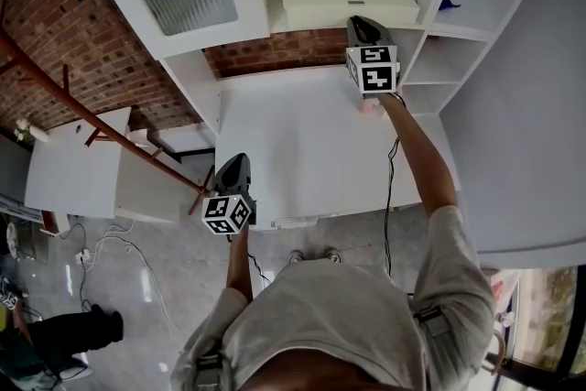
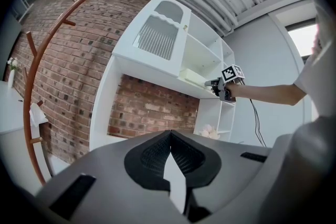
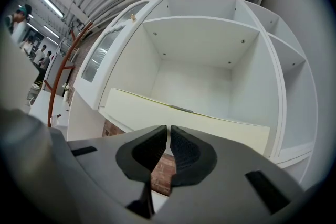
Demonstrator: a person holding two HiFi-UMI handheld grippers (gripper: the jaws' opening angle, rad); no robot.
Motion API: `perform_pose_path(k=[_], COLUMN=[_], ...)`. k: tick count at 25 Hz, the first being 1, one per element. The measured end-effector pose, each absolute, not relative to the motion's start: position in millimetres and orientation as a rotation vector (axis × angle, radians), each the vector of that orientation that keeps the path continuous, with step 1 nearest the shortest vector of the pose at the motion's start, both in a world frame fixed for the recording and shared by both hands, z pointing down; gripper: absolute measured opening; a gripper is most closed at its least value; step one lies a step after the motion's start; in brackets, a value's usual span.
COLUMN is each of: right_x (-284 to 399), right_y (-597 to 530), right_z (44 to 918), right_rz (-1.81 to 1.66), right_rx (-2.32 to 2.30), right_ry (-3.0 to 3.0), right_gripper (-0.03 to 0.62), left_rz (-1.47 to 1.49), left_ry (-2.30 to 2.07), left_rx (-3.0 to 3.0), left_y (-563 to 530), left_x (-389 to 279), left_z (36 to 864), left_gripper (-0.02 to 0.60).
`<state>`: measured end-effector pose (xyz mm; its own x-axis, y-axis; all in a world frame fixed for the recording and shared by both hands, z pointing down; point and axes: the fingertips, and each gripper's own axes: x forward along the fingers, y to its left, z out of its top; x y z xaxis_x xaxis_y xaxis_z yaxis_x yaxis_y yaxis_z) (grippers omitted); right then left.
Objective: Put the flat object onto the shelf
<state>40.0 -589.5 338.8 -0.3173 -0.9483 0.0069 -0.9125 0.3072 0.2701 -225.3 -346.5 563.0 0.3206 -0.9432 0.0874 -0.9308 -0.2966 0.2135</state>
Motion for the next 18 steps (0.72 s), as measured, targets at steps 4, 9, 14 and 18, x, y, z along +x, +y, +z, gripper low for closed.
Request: perform_pose_path(k=[4,9,14,18], right_x=[37.5,36.6,36.2,34.8], right_y=[-592.9,-592.8,-592.3,-588.1], right_z=[338.2,339.1,339.7,341.3], right_rz=[-0.332,-0.354,-0.368,-0.339], right_rx=[1.718,1.703,1.693,1.642], right_ry=[-2.404,-2.402,-2.396,-2.455], right_gripper=[0.044,0.044,0.044,0.046], left_rz=[-0.082,-0.08,-0.083,-0.088], left_ry=[-1.707,-1.708,-1.701,-1.71], left_rx=[2.363,2.366,2.376,2.374], left_y=[-350.6,-352.8,-351.4,-345.8], left_x=[-223.8,-223.1,-217.6,-217.6], left_z=[562.3,562.0,559.5,557.1], left_gripper=[0.012,0.012,0.012,0.012])
